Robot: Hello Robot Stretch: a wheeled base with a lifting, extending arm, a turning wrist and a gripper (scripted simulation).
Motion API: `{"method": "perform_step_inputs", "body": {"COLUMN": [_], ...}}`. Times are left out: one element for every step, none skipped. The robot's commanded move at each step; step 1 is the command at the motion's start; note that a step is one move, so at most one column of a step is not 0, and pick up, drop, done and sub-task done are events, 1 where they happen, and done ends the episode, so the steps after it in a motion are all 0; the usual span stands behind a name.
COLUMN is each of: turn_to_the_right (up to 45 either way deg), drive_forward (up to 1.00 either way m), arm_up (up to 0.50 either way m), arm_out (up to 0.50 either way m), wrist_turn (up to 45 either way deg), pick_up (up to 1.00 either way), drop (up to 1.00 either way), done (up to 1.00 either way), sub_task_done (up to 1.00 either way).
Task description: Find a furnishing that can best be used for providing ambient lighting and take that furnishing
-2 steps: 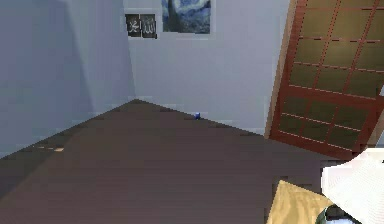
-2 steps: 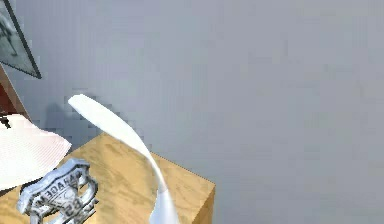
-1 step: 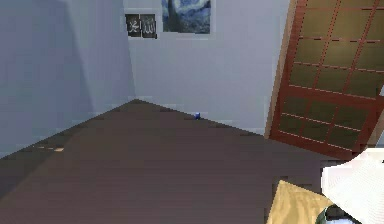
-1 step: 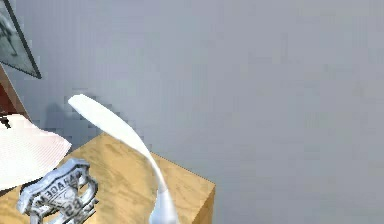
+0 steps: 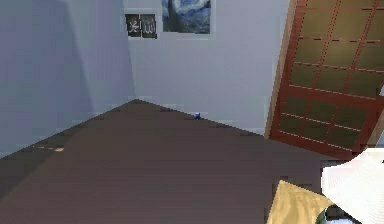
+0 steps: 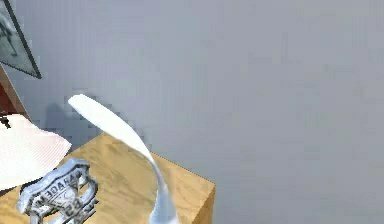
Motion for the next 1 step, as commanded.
{"method": "perform_step_inputs", "body": {"turn_to_the_right": [0.0], "drive_forward": [0.0], "arm_up": [0.0], "arm_out": [0.06], "wrist_turn": [0.0], "pick_up": [0.0], "drop": [0.0], "done": [0.0], "sub_task_done": [0.0]}}
